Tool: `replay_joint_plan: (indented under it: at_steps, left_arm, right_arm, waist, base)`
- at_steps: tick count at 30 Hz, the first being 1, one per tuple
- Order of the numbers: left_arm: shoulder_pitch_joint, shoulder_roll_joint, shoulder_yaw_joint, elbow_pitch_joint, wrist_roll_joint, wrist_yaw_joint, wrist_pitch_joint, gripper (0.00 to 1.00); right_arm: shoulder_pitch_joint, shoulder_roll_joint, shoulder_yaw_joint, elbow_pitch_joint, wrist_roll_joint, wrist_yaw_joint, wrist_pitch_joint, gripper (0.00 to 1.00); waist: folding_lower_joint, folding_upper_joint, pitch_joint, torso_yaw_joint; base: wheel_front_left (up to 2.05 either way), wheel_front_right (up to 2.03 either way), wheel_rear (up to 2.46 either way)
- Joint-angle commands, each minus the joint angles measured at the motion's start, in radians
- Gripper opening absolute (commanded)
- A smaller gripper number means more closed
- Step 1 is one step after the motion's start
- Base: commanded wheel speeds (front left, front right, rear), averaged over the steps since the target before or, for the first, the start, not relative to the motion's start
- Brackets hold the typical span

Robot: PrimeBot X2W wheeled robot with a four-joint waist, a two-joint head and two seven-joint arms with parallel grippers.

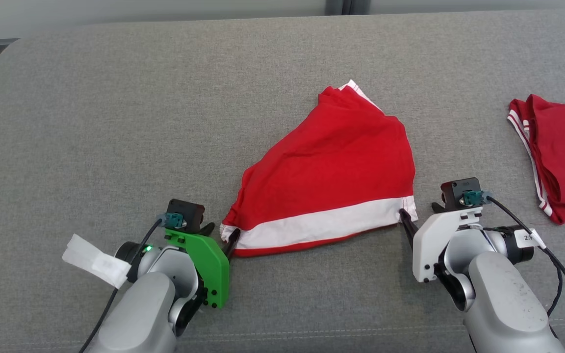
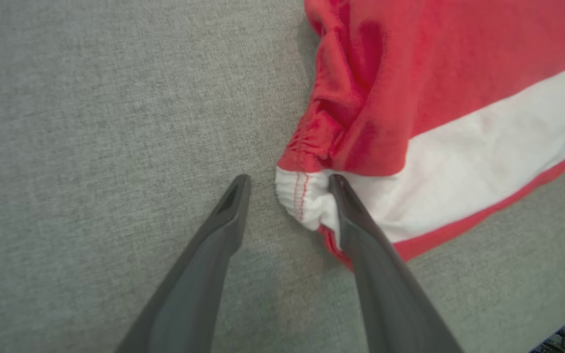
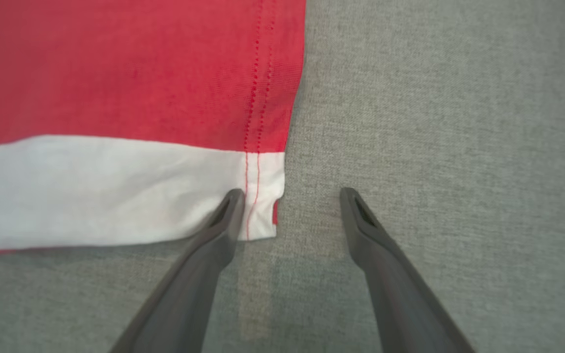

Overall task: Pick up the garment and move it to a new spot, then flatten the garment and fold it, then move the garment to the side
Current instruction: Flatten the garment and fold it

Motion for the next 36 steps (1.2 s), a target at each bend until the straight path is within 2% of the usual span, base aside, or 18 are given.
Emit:
replay_joint_plan:
  at_steps: [1,3,4,5,6,14,23,36]
  left_arm:
    - [-0.006,0.002,-0.007,0.014,-0.007,-0.002,0.002,0.75]
    - [-0.008,0.003,-0.01,0.024,-0.007,-0.002,-0.005,0.49]
    - [-0.009,0.002,-0.012,0.028,-0.009,-0.002,-0.006,0.41]
    - [-0.01,0.0,-0.015,0.032,-0.01,-0.002,-0.005,0.16]
    - [-0.011,-0.002,-0.02,0.034,-0.013,-0.002,-0.007,0.0]
    - [-0.02,-0.013,-0.026,0.034,-0.042,-0.002,-0.054,0.0]
    - [-0.05,-0.011,0.03,-0.022,-0.085,0.007,-0.135,0.0]
    - [-0.116,-0.009,0.125,-0.191,-0.171,0.051,-0.133,0.0]
  right_arm:
    - [-0.002,-0.002,0.006,0.015,0.015,0.0,0.011,0.91]
    - [-0.002,-0.001,0.014,0.028,0.027,0.0,0.023,0.41]
    - [-0.004,-0.001,0.016,0.032,0.031,0.0,0.026,0.24]
    - [-0.004,-0.001,0.019,0.036,0.033,0.0,0.032,0.0]
    - [-0.002,-0.001,0.021,0.04,0.038,0.0,0.04,0.0]
    - [-0.004,-0.004,0.01,0.015,0.061,-0.001,0.015,0.0]
    - [-0.014,-0.003,-0.023,-0.065,0.131,-0.001,-0.054,0.0]
    - [-0.021,-0.003,-0.07,-0.27,0.169,-0.001,-0.031,0.0]
  waist:
    - [0.0,0.0,0.004,0.004]
    - [0.0,0.0,0.007,0.006]
    - [0.0,0.0,0.009,0.006]
    - [0.0,0.0,0.01,0.006]
    - [0.0,0.0,0.01,0.006]
    - [0.0,0.0,-0.006,0.002]
    - [0.0,0.0,-0.068,-0.017]
    - [0.0,0.0,-0.145,-0.072]
  base:
    - [0.0,0.0,0.0]
    - [0.0,0.0,0.0]
    - [0.0,0.0,0.0]
    - [0.0,0.0,0.0]
    - [0.0,0.0,0.0]
    - [0.0,0.0,0.0]
    - [0.0,0.0,0.0]
    - [0.0,0.0,0.0]
